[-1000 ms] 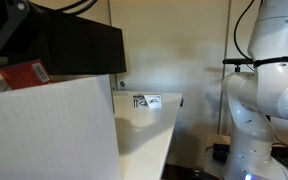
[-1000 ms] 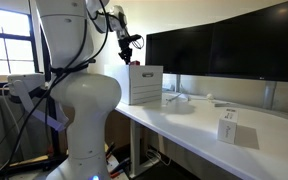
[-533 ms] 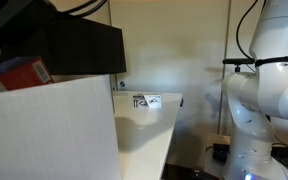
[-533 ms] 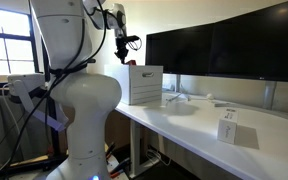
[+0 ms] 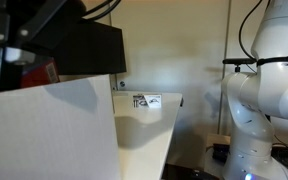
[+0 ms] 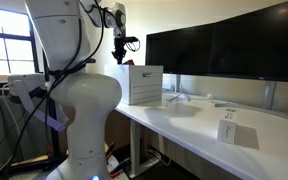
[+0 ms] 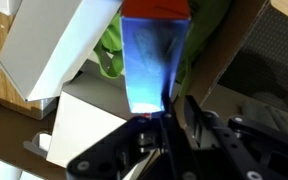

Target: Remove the boxes from the storage box

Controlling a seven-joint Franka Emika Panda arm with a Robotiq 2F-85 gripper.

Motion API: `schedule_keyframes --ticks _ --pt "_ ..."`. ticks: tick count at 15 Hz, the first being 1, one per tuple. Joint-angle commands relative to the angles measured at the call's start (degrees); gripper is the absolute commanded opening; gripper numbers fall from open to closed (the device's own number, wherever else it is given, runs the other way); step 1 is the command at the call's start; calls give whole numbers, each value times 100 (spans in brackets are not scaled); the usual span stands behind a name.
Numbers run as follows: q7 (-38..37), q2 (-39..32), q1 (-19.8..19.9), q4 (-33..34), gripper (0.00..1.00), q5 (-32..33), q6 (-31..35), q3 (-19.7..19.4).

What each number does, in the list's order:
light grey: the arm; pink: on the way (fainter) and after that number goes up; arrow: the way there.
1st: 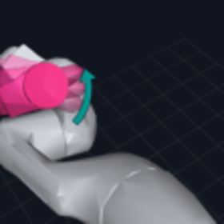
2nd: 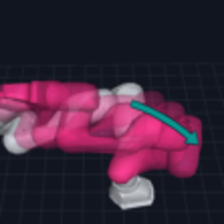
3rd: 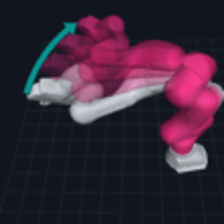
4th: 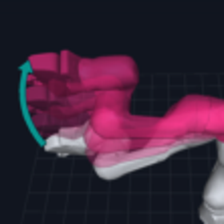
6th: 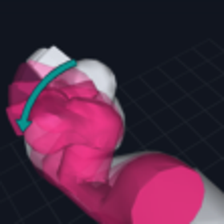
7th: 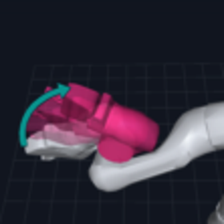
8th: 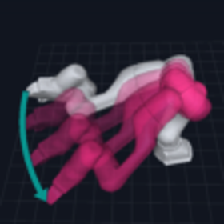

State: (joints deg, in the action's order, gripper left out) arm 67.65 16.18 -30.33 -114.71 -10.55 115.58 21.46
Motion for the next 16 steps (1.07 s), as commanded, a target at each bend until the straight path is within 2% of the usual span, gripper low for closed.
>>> schedule_keyframes --ticks 1,8,9,16 --pt "318 163 44 -171 50 188 133 -16" --pt "295 46 129 -22 95 730 493 6" --pt "299 20 139 32 99 790 507 0" --pt "394 -333 312 271 100 1075 502 -109"
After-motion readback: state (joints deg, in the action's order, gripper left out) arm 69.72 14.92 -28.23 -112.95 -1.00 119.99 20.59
